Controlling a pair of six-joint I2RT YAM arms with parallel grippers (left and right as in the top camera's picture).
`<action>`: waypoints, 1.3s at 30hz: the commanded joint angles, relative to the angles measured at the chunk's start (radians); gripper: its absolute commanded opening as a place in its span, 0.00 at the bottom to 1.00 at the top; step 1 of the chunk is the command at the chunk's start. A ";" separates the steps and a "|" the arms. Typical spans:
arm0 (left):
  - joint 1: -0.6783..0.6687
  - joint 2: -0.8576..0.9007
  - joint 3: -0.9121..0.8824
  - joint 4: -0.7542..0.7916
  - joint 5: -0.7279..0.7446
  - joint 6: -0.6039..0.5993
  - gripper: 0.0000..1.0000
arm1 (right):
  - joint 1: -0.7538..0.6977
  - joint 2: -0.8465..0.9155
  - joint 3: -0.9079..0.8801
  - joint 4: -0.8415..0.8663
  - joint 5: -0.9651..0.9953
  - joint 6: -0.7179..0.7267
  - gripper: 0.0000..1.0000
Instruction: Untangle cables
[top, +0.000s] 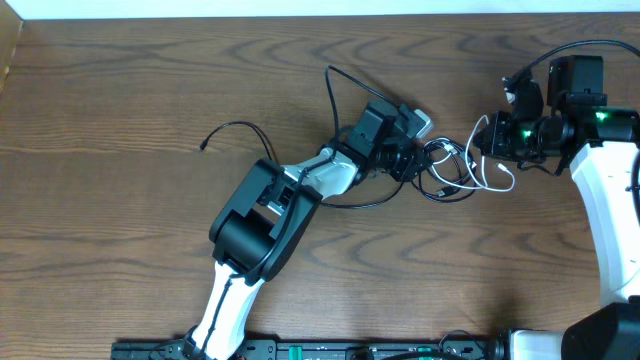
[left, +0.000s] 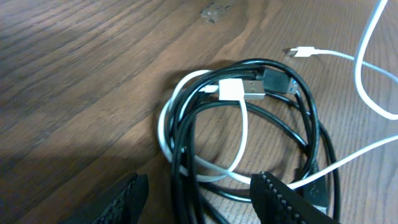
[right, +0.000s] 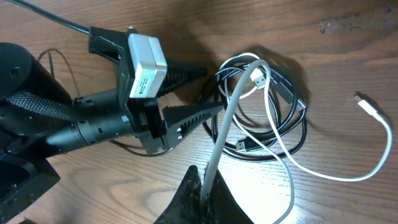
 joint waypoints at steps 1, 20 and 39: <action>-0.021 0.021 0.027 -0.002 0.012 -0.006 0.55 | 0.000 -0.038 0.012 -0.004 -0.020 -0.014 0.01; -0.021 0.021 0.027 -0.035 -0.060 -0.037 0.07 | 0.000 -0.044 0.012 -0.016 -0.016 -0.023 0.01; 0.411 -0.195 0.027 -0.426 -0.145 0.032 0.08 | -0.008 -0.044 0.012 -0.020 0.238 -0.021 0.01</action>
